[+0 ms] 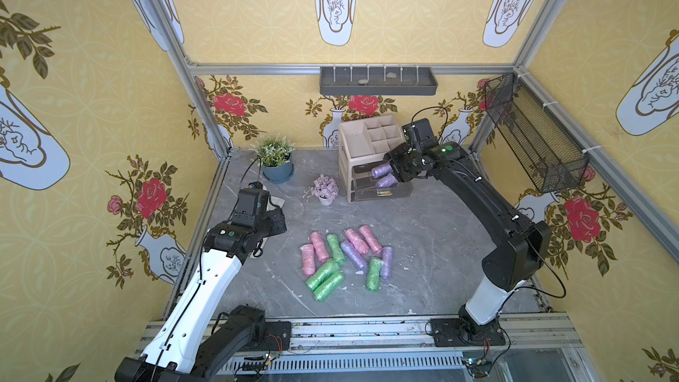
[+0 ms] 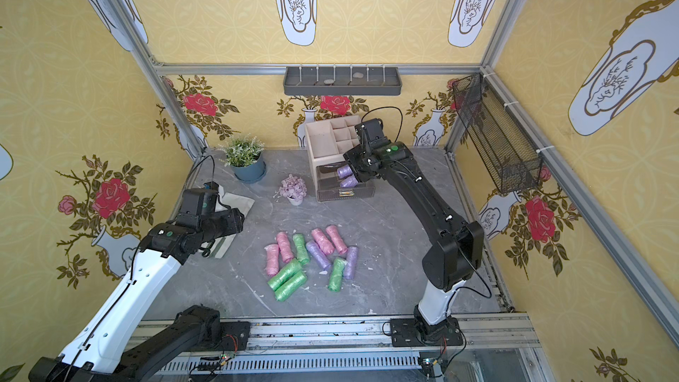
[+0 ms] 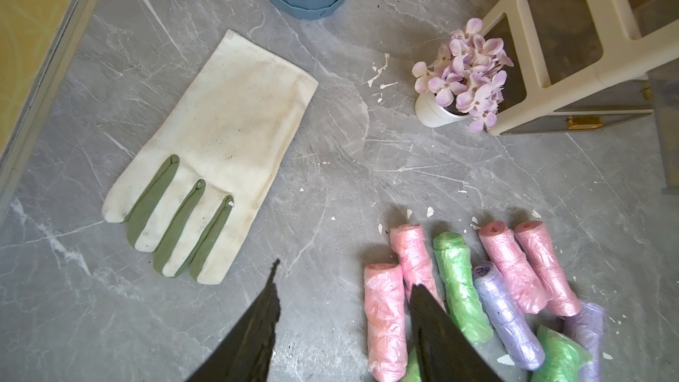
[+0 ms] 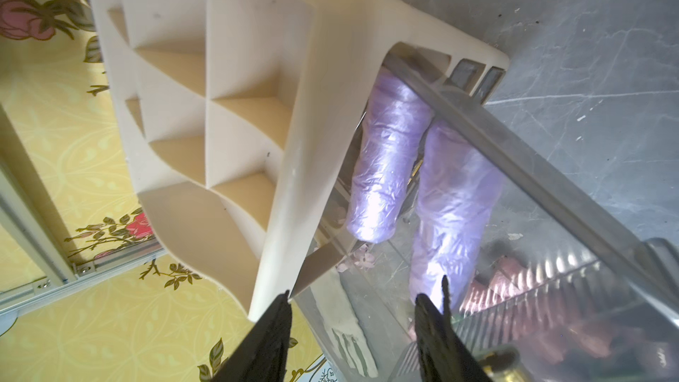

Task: Sort the rolls of trash bags by color and place them into the drawer
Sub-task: Place the roll of trash bags in the drawer, then pick up the roll of trash bags from the center of the board.

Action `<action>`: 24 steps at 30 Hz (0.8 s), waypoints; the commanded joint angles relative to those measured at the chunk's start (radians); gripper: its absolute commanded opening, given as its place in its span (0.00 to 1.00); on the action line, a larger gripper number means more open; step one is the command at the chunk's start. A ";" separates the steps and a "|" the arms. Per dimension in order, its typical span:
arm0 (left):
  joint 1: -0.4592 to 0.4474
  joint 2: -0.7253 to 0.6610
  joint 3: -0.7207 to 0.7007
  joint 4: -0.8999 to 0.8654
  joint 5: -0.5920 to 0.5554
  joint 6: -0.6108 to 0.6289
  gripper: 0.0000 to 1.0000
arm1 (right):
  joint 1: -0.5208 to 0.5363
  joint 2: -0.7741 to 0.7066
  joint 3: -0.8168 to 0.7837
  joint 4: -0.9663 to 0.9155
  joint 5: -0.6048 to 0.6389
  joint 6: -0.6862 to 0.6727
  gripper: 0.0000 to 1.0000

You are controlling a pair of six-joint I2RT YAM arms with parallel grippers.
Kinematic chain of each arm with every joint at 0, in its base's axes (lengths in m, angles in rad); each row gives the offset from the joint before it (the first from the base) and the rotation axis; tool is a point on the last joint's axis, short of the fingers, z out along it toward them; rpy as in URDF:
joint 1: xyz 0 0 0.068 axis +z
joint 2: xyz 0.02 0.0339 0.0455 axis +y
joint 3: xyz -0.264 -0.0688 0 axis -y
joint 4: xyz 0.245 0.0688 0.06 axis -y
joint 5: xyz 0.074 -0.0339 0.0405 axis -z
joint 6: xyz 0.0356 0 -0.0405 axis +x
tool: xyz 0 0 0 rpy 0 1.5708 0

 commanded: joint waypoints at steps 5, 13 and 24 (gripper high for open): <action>0.000 -0.010 -0.017 0.008 -0.016 -0.021 0.59 | 0.002 -0.099 -0.032 0.004 0.043 -0.068 0.55; 0.000 -0.029 -0.017 -0.014 -0.008 -0.026 0.59 | -0.028 -0.253 -0.139 0.025 0.021 -0.219 0.55; 0.000 -0.064 -0.039 -0.036 0.008 -0.048 0.58 | -0.140 -0.451 -0.331 -0.060 -0.030 -0.302 0.56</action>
